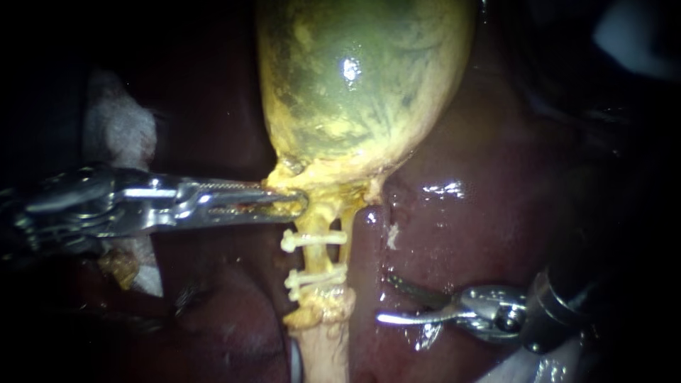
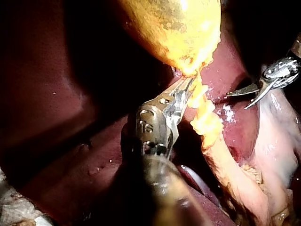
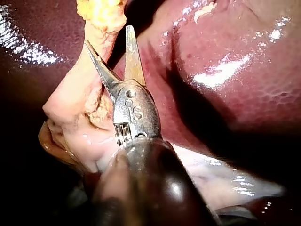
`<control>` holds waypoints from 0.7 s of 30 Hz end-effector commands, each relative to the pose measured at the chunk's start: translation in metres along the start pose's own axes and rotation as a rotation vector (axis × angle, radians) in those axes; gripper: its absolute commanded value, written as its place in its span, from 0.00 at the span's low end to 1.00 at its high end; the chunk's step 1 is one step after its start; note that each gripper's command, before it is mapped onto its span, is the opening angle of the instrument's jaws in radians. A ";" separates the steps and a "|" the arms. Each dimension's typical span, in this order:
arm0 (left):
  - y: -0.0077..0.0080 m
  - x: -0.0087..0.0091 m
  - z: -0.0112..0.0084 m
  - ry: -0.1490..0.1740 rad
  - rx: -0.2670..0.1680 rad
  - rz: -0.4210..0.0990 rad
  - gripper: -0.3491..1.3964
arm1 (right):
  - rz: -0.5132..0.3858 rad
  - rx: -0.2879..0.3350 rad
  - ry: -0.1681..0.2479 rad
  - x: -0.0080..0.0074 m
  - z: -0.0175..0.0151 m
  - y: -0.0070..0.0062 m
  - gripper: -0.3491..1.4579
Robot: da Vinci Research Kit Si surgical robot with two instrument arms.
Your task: Go to the cutting position left tube
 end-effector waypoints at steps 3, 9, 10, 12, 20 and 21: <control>0.0003 -0.0001 0.0001 0.000 0.004 0.000 0.00 | -0.004 0.014 0.001 0.0003 0.0005 0.0001 0.63; 0.0003 -0.0002 0.0002 0.000 0.005 0.000 0.00 | -0.008 0.026 -0.001 0.0011 0.0013 0.0005 0.63; 0.0003 -0.0002 0.0003 0.000 0.006 0.000 0.00 | -0.007 0.027 0.002 0.0013 0.0013 0.0006 0.63; 0.0004 -0.0003 0.0004 0.000 0.006 0.000 0.00 | -0.007 0.027 0.002 0.0015 0.0014 0.0007 0.63; 0.0004 -0.0004 0.0006 0.001 0.008 0.001 0.00 | -0.005 0.034 0.013 0.0025 0.0021 0.0011 0.62; 0.0004 -0.0004 0.0006 0.001 0.008 0.001 0.00 | -0.005 0.034 0.014 0.0026 0.0022 0.0012 0.62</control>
